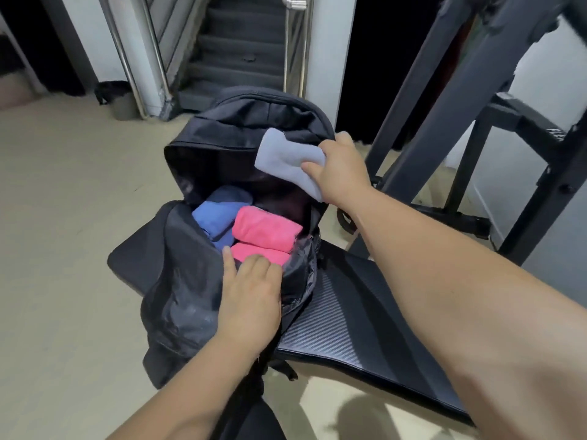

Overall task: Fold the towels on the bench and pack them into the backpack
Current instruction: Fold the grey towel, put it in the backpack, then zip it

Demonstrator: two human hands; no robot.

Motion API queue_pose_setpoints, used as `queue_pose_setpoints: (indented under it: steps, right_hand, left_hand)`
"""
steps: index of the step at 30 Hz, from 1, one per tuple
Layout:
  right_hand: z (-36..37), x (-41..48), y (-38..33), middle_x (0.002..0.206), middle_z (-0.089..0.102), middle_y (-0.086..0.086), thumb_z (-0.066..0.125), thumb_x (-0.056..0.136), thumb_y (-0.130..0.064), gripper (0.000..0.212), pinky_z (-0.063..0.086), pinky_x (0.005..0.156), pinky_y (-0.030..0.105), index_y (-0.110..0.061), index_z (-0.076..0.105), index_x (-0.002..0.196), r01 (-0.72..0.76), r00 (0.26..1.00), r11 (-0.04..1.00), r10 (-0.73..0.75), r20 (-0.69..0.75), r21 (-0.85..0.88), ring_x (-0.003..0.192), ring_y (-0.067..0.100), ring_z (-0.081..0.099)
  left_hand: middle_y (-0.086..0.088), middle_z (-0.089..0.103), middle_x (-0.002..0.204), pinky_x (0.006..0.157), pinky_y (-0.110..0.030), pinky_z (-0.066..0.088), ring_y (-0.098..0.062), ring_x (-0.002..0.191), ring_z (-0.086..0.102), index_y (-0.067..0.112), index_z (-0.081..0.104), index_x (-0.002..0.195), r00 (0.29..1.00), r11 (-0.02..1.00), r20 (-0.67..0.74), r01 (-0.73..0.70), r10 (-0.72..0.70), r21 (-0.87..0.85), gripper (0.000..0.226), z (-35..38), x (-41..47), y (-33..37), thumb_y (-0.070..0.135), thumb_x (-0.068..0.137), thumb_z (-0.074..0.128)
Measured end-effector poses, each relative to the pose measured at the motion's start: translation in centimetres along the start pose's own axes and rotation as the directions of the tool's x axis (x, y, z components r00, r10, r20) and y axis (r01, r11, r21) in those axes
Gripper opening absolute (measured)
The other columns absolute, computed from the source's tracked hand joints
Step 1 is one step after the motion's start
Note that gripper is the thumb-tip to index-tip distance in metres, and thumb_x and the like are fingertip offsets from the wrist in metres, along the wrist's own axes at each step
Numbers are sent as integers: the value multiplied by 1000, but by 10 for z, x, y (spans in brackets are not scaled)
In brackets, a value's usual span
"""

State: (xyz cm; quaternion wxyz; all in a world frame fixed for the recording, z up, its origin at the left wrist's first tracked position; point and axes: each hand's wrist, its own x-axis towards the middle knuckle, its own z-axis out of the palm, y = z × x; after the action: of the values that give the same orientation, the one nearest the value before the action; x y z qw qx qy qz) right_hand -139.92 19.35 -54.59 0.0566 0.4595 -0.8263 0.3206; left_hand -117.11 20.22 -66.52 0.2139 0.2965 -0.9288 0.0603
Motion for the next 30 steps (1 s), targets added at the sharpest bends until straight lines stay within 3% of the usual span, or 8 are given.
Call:
queue_pose_setpoints:
  steps: [5,8,12,16,19,23,25,30]
  right_hand:
    - [-51,-12,46,110,39,5,61,95,-34,27,44,70,39,-8,56,90,-60,997,997,58,-42,-55,74,27,51]
    - [-81,-26,76,106,37,4,60,95,-34,28,39,66,36,-8,53,85,-117,992,990,112,-64,-77,71,26,47]
    - [-128,-46,121,106,36,3,59,96,-34,27,31,64,33,-10,51,86,-207,976,968,194,-98,-145,64,20,40]
    - [-165,-67,165,111,37,4,60,96,-35,27,31,65,33,-10,52,88,-282,956,942,260,-137,-183,71,25,45]
    - [-178,-90,196,118,38,3,60,94,-38,29,33,65,33,-12,49,87,-350,934,923,331,-130,-159,76,27,48]
    - [-182,-127,212,151,26,2,66,88,-41,22,45,85,36,-20,62,95,-269,960,956,256,-114,-118,111,28,50]
    - [-179,-151,206,145,31,6,68,85,-40,22,47,88,39,-21,67,97,-181,971,974,154,-184,-138,119,30,44]
    - [-172,-205,187,104,47,8,74,83,-44,34,49,75,44,-15,70,100,-47,979,934,-28,-202,-355,95,32,49]
  left_hand:
    - [-2,48,69,97,-51,41,-28,68,47,17,53,74,983,978,-90,-170,160,-122,32,-7,-4,74,6,57,78]
    - [-3,49,68,74,-41,33,-28,65,46,19,52,70,972,950,-89,-231,217,-208,32,-9,-12,129,10,55,79]
    - [-1,49,70,67,-38,27,-27,64,45,20,53,73,950,906,-102,-311,294,-288,28,-17,-20,196,12,55,74]
    - [0,56,78,71,-38,29,-26,70,51,13,68,106,926,876,-137,-378,352,-301,38,-15,-36,246,19,71,54]
    - [-2,61,86,75,-38,31,-27,76,56,6,65,126,903,858,-142,-430,405,-280,54,-9,-46,261,18,73,66]
    - [-5,65,102,83,-39,37,-29,92,58,4,59,134,881,818,-125,-471,456,-331,59,-12,-51,251,20,78,69]
    - [-5,64,112,93,-41,40,-30,104,57,6,60,133,874,807,-115,-481,472,-343,55,-18,-50,242,25,82,66]
    - [-6,63,116,109,-56,35,-33,113,56,11,64,124,915,876,-88,-403,394,-265,51,-26,-50,214,33,78,66]
